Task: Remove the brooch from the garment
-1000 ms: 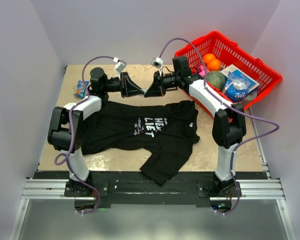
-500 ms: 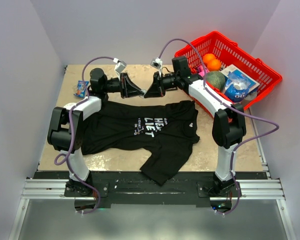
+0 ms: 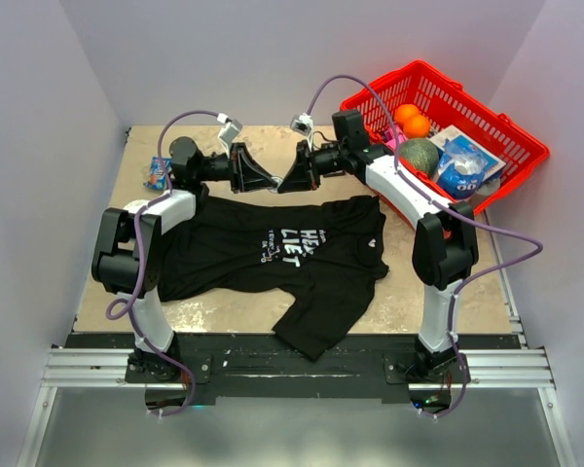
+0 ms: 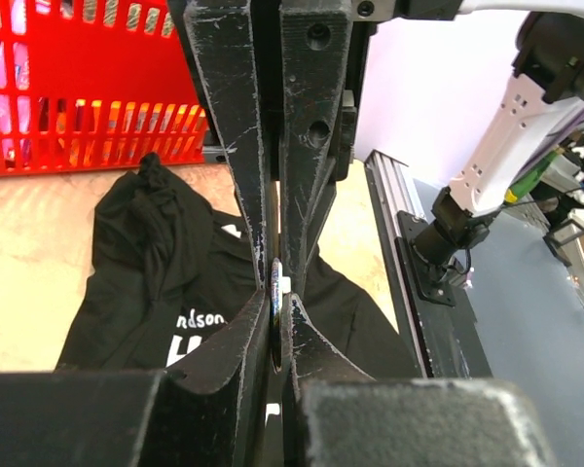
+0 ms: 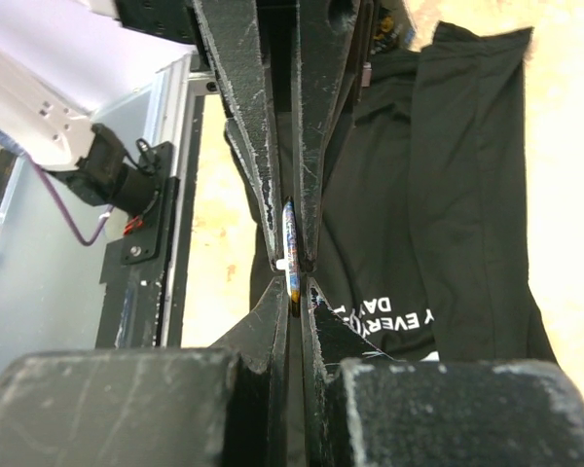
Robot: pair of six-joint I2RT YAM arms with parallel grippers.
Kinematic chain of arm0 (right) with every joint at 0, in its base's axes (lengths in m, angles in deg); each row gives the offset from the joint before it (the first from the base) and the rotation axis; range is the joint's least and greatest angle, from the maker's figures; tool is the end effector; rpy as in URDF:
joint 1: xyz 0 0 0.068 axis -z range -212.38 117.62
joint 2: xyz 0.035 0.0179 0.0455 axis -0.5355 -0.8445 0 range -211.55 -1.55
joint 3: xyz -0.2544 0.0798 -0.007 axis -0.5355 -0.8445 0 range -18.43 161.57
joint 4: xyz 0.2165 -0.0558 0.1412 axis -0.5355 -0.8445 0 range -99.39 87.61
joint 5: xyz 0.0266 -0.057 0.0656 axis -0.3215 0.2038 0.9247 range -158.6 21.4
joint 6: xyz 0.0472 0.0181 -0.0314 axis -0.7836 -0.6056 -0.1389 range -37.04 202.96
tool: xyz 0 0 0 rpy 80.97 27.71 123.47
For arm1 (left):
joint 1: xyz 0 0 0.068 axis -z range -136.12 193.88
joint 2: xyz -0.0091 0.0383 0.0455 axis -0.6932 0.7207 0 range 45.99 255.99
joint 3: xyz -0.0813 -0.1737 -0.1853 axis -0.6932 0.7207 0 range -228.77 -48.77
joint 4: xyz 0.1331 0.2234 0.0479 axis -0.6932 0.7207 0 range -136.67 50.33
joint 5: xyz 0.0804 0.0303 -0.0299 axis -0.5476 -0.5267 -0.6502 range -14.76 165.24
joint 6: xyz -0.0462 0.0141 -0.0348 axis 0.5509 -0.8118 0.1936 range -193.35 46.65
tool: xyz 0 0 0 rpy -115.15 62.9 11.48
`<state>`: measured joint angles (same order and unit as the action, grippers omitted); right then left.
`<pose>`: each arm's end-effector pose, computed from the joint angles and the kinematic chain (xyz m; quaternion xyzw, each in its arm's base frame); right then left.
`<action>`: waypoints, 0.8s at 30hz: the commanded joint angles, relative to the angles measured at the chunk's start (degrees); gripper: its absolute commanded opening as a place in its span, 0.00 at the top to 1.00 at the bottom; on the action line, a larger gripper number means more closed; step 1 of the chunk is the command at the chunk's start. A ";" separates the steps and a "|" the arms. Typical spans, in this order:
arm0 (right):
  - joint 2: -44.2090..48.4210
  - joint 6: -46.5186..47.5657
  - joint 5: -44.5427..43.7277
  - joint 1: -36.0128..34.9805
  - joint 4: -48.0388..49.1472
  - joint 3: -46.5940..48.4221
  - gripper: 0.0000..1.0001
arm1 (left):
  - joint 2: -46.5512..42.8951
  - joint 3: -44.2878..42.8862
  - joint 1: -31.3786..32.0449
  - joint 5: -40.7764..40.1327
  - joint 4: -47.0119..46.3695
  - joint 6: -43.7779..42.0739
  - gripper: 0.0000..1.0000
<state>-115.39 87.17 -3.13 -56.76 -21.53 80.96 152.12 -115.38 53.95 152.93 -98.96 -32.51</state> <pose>0.3991 0.2243 0.2944 -0.4307 0.6552 0.5388 0.3080 0.3888 -0.1124 0.2678 0.3436 0.5986 -0.6150 0.3813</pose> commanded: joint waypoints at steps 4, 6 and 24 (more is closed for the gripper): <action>0.99 1.86 3.70 0.65 0.59 4.05 1.00 | -3.91 2.27 -0.75 5.37 -9.41 7.32 0.86; 0.99 1.42 3.79 0.65 0.50 3.79 1.00 | -4.44 2.97 -0.75 5.98 -9.41 7.24 0.83; 1.52 5.28 0.80 -0.67 -2.66 4.76 1.00 | -5.67 -0.89 0.22 -3.94 19.33 -13.76 0.87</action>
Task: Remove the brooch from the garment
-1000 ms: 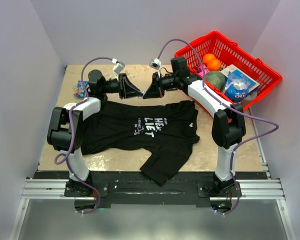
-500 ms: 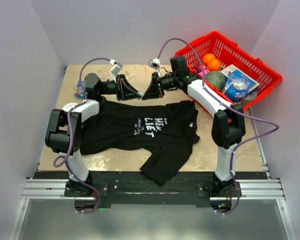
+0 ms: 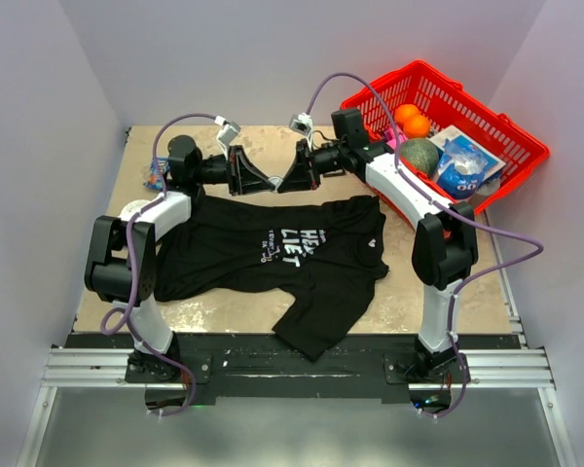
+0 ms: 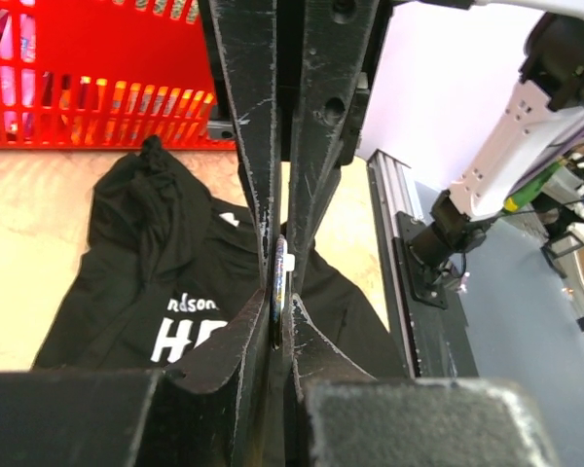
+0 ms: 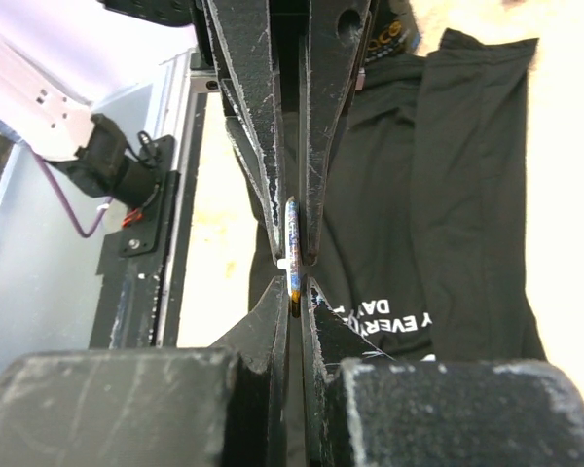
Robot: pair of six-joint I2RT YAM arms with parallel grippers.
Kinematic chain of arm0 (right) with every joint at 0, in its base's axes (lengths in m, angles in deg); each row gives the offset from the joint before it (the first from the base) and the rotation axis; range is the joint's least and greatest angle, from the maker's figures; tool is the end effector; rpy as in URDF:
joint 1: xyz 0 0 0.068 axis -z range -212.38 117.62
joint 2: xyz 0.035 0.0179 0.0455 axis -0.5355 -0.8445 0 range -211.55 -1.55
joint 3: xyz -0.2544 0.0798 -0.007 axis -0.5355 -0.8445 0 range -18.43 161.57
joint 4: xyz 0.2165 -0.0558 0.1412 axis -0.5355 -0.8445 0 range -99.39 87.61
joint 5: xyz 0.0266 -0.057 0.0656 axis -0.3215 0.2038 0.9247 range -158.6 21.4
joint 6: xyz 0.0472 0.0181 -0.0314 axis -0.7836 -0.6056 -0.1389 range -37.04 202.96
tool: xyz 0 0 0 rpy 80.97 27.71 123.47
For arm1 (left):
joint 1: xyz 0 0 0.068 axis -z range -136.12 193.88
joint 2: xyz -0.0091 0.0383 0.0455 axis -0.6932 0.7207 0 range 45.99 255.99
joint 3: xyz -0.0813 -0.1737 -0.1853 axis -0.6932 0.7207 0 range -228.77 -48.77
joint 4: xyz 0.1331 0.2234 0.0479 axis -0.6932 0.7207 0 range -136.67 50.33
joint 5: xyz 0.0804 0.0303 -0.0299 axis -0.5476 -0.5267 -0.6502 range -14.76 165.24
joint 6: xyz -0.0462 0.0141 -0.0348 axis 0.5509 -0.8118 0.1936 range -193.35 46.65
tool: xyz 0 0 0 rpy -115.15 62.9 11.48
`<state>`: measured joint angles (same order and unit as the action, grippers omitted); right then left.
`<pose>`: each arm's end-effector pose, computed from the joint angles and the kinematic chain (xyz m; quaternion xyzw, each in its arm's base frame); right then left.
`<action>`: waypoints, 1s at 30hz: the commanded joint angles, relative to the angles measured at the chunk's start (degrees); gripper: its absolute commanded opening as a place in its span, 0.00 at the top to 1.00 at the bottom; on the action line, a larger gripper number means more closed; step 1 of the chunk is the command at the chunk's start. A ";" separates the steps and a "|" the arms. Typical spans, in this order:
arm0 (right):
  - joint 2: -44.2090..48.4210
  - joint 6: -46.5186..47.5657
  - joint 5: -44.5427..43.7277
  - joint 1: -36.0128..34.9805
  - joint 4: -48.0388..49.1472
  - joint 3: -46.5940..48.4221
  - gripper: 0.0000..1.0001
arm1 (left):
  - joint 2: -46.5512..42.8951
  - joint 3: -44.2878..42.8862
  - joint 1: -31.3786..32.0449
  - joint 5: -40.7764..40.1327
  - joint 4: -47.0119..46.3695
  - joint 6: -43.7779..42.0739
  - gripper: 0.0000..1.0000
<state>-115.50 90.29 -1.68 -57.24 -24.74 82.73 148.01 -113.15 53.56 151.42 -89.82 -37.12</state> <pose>0.3954 0.2273 0.3001 -0.4493 0.6410 0.5422 0.3053 0.3782 -0.1075 0.2696 0.3230 0.6198 -0.6091 0.3748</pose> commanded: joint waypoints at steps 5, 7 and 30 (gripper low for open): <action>1.45 2.51 -1.26 -0.36 0.38 3.16 1.00 | -1.47 -2.86 1.05 -2.79 10.72 -9.68 0.86; 1.28 2.42 -1.26 -0.45 0.46 3.16 1.00 | -1.47 -2.68 1.05 -2.44 10.90 -9.77 0.85; 0.31 0.57 -5.37 0.25 2.49 3.77 1.00 | -6.39 -11.48 -3.08 -21.22 58.63 -53.73 0.12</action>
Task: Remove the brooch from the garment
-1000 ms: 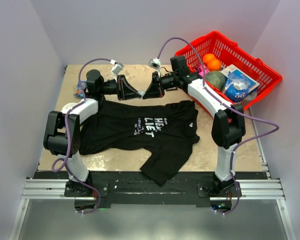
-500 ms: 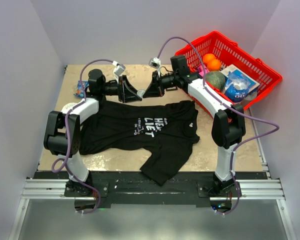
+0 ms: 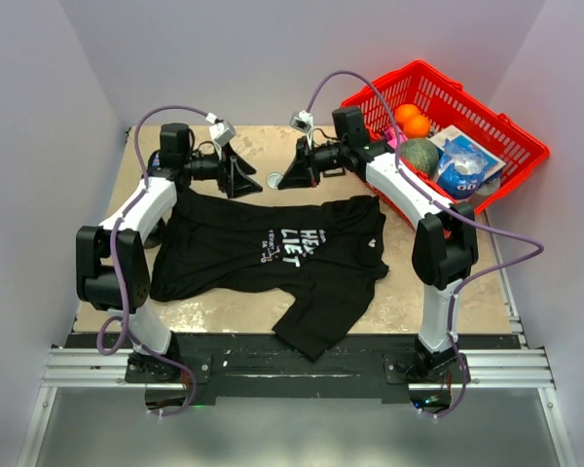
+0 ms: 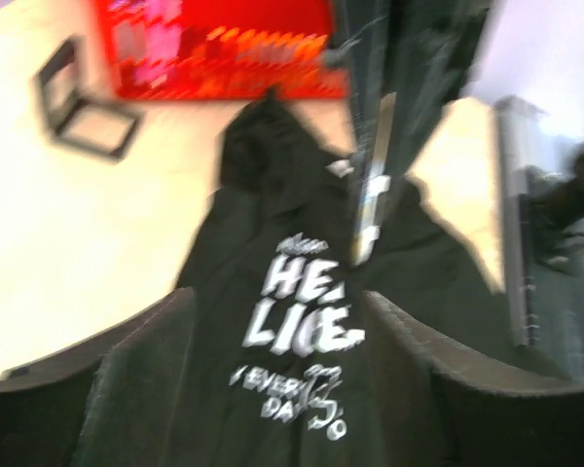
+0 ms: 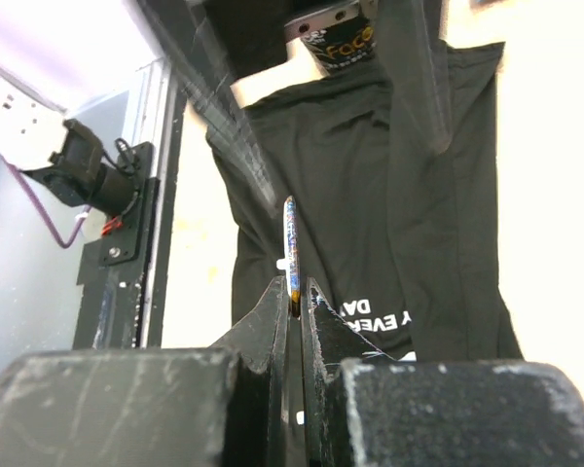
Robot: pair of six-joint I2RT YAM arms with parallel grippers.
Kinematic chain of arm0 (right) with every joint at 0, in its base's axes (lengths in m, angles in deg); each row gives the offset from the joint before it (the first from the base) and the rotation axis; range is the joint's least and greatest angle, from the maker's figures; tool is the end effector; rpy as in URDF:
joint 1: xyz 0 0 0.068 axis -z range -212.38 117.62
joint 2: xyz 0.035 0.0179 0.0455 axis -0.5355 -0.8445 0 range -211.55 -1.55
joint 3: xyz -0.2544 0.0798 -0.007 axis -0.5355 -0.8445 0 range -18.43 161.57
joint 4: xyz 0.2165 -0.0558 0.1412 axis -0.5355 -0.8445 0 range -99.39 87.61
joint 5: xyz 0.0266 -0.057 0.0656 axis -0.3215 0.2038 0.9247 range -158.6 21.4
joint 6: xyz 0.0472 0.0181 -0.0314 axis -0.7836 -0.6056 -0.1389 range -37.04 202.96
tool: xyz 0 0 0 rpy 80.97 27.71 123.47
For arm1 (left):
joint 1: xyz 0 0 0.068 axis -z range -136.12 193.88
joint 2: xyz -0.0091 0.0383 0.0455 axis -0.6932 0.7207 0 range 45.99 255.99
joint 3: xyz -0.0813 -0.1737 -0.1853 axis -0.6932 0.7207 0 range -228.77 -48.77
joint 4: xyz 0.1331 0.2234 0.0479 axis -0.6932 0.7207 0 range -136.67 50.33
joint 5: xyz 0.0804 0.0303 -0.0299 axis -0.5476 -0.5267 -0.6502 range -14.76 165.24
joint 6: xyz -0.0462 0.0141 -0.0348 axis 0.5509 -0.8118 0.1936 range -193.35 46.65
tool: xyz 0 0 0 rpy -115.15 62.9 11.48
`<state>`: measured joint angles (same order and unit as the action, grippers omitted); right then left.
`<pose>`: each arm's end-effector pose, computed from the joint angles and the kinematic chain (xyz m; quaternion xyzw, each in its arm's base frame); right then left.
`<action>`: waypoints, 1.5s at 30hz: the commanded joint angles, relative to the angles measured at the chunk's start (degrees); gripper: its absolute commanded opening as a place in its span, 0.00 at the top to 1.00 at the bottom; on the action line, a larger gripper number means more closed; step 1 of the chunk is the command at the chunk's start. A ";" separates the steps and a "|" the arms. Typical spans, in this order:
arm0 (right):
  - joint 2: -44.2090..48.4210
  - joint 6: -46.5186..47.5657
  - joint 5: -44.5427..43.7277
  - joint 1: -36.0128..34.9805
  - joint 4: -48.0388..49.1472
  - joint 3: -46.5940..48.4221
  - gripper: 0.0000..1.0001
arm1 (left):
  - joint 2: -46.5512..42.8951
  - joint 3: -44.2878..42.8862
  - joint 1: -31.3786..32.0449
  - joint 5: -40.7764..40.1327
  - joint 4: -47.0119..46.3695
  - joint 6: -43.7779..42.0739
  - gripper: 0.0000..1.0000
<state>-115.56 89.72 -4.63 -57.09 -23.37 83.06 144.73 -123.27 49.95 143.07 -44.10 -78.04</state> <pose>0.3995 0.2269 0.3023 -0.4439 0.6512 0.5235 0.3238 0.3844 -0.0816 0.2802 0.3573 0.6763 -0.4804 0.4291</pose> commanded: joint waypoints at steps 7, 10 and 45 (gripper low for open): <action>-1.03 10.96 -40.10 -0.34 -4.69 9.07 1.00 | -4.08 1.20 0.53 -20.72 9.39 -7.44 0.02; -1.03 19.39 -49.53 -0.25 -1.90 7.32 1.00 | -3.90 1.55 0.53 -21.07 9.12 -7.00 0.02; -26.60 46.67 -80.66 0.80 -8.03 24.97 1.00 | -4.61 4.45 0.97 -22.48 7.71 -5.42 0.02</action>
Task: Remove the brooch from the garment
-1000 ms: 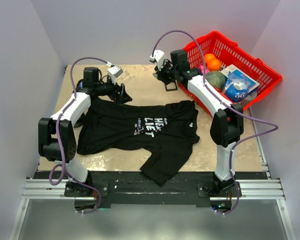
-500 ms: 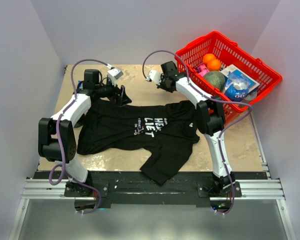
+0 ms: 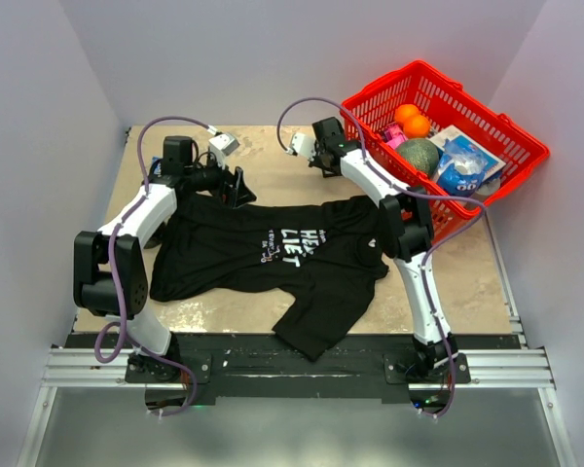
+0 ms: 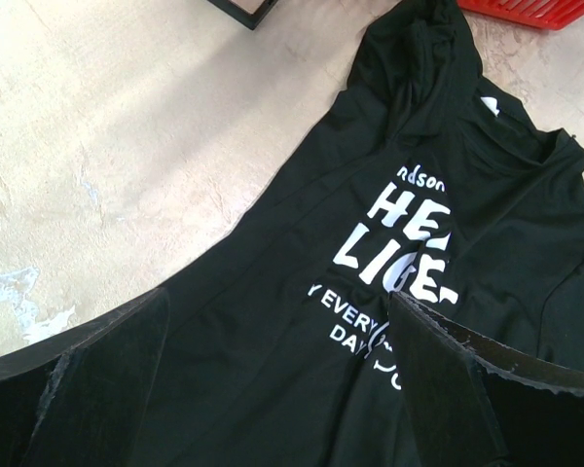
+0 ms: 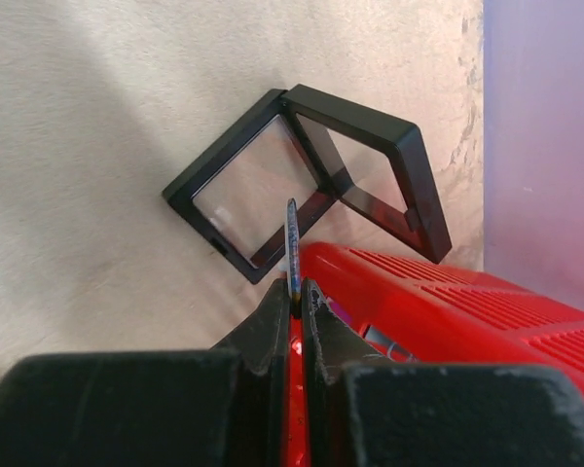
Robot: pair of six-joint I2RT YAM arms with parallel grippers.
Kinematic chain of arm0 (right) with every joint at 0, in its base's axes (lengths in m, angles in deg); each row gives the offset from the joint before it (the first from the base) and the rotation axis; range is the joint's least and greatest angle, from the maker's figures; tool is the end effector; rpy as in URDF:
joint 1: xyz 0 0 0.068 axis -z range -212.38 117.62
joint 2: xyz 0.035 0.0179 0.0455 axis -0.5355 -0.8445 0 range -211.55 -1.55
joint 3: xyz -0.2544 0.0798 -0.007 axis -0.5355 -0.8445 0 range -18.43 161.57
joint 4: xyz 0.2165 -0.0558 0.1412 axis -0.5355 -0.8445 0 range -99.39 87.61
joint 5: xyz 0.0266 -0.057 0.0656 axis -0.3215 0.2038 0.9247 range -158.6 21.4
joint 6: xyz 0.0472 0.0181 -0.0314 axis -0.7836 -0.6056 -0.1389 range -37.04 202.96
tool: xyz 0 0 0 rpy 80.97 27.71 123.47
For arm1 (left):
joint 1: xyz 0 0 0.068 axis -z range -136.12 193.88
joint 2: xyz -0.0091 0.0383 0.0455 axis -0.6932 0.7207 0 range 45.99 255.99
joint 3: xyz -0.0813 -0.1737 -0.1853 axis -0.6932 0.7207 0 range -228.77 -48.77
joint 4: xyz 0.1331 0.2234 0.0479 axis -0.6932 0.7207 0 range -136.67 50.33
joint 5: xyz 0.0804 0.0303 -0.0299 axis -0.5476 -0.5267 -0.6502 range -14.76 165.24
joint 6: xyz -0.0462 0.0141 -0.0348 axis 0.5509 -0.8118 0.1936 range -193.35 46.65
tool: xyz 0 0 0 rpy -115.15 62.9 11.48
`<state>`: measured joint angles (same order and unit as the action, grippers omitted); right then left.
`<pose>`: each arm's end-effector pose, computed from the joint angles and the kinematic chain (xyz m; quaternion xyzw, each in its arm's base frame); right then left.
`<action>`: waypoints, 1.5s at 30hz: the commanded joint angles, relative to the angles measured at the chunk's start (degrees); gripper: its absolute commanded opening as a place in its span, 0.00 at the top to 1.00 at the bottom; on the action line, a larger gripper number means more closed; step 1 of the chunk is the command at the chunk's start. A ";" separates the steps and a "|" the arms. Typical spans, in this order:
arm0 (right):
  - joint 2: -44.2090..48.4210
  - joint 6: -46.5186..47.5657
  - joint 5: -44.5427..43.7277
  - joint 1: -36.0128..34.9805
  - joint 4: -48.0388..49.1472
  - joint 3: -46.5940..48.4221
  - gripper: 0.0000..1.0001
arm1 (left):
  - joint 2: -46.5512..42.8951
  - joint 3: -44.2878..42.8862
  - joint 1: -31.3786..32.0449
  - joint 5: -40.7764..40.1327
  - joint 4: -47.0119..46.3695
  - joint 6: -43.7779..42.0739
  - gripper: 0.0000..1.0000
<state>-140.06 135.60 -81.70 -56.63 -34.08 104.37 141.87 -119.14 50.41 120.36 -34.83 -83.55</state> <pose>0.5027 0.2155 0.1891 -0.5430 0.7507 -0.1915 0.3238 0.3736 -0.0739 0.2535 0.2887 0.7941 -0.3306 0.4204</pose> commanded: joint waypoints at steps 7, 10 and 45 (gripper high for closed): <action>-4.74 1.67 -5.09 0.61 4.17 5.52 1.00 | -1.22 -0.12 0.59 0.32 -1.82 0.18 0.02; -5.71 1.67 -5.44 0.52 4.70 6.48 1.00 | -1.04 -0.12 0.59 0.14 -1.82 0.26 0.02; -0.27 -10.97 7.46 0.17 -11.45 8.15 0.47 | 1.86 -2.05 1.38 0.93 -2.08 1.76 0.01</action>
<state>-145.92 129.92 -81.90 -56.37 -38.69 108.46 142.85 -119.14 51.46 120.38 -35.09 -82.87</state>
